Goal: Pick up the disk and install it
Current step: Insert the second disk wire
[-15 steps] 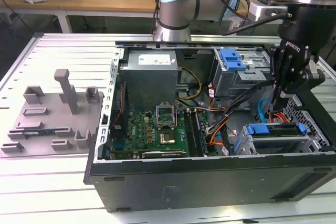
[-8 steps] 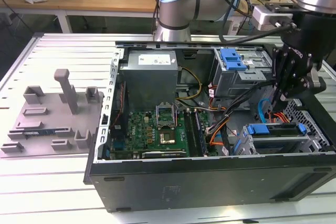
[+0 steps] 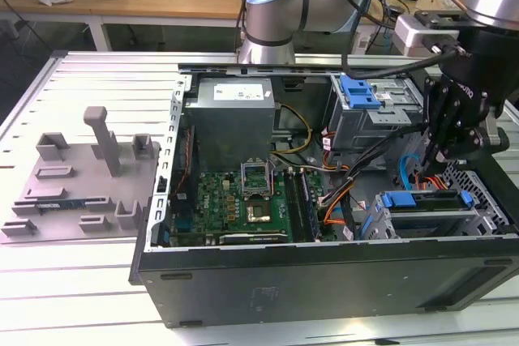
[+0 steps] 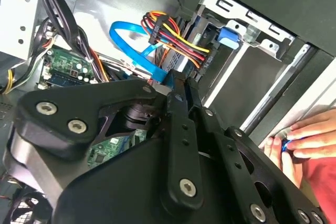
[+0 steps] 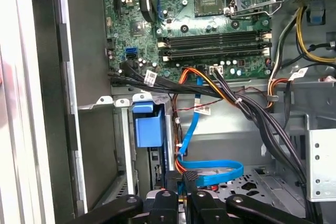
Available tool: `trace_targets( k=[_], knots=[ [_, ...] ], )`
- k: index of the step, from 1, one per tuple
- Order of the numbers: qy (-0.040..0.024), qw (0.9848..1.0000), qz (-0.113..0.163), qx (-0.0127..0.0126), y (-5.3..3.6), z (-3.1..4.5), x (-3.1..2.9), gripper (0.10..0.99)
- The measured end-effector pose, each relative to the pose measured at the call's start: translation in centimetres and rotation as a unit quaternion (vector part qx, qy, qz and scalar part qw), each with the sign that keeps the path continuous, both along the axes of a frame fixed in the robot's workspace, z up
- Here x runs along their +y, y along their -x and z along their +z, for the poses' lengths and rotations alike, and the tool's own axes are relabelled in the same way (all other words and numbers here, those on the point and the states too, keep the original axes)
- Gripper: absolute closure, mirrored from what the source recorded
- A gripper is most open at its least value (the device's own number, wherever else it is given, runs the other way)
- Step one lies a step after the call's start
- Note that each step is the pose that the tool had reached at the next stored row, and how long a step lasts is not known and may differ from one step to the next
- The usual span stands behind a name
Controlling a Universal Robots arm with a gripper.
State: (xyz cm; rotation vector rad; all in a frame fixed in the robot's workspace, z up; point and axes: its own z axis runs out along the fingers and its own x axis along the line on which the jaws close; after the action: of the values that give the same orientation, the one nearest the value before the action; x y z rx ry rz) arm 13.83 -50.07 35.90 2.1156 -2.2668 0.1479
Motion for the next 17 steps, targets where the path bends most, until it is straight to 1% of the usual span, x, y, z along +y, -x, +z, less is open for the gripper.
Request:
trace_targets(
  k=[3, 6, 8, 10, 13, 14, 15, 17],
  knots=[
    [-0.0052, 1.0000, 0.005, 0.0000, 0.00, -0.08, -0.37, 0.925],
    [-0.0080, 0.9999, 0.010, 0.0000, 0.00, -0.26, -0.68, 0.925],
    [-0.0102, 0.9998, 0.016, 0.0000, 0.00, -0.52, -0.97, 0.925],
    [-0.0140, 0.9997, 0.022, 0.0001, 0.00, -0.78, -1.23, 0.925],
    [-0.0247, 0.9993, 0.028, -0.0002, 0.00, -0.89, -1.83, 0.925],
    [-0.0301, 0.9992, 0.028, -0.0003, 0.00, -0.89, -2.16, 0.925],
    [-0.0340, 0.9990, 0.028, -0.0004, 0.00, -0.89, -2.42, 0.925],
    [-0.0393, 0.9988, 0.028, -0.0006, 0.00, -0.89, -2.66, 0.925]
  ],
)
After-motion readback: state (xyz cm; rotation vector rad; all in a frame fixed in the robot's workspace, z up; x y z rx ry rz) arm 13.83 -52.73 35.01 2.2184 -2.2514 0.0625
